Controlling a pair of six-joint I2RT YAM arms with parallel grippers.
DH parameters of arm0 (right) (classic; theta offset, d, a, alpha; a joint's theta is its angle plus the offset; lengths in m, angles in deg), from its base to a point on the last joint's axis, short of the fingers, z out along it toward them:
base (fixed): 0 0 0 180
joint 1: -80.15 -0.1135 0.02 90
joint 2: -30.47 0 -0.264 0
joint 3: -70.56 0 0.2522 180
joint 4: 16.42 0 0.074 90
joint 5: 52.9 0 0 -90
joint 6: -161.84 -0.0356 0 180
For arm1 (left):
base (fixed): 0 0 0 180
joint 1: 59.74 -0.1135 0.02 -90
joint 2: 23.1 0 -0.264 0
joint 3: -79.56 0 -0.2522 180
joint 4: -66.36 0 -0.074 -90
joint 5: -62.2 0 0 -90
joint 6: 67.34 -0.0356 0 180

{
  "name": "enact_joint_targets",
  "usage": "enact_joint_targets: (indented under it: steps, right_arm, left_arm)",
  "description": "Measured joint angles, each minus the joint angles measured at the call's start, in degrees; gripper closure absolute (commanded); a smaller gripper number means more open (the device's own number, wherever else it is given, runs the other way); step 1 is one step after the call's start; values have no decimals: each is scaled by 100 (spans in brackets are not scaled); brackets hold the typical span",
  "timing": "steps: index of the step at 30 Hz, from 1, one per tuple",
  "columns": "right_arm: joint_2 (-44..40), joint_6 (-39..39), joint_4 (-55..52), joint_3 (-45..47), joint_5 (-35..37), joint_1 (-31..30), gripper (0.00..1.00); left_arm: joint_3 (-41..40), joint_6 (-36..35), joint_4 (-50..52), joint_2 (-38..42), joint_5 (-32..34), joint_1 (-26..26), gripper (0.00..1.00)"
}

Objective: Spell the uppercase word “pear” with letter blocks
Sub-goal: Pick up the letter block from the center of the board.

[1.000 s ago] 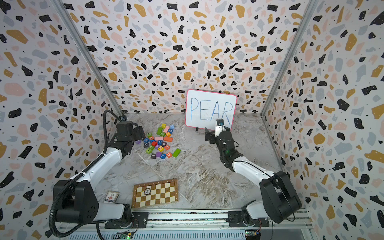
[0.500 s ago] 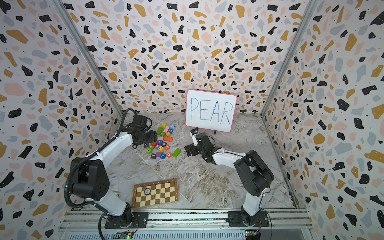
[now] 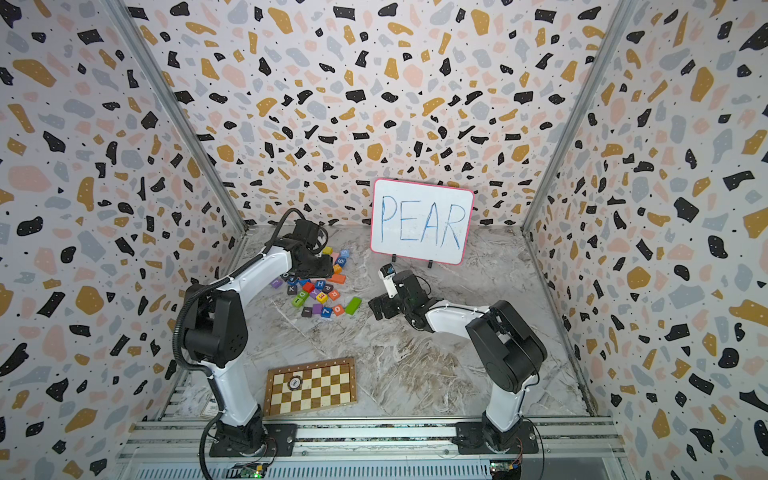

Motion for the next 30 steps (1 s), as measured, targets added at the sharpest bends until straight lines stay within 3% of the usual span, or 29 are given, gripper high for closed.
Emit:
enact_joint_targets:
  steps: [13, 30]
  right_arm:
    - [457, 367, 990, -299, 249, -59, 0]
    - [455, 385, 1119, -173, 225, -153, 0]
  left_arm:
    - [138, -83, 179, -623, -192, -46, 61]
    - [389, -107, 269, -1137, 195, 2, 62]
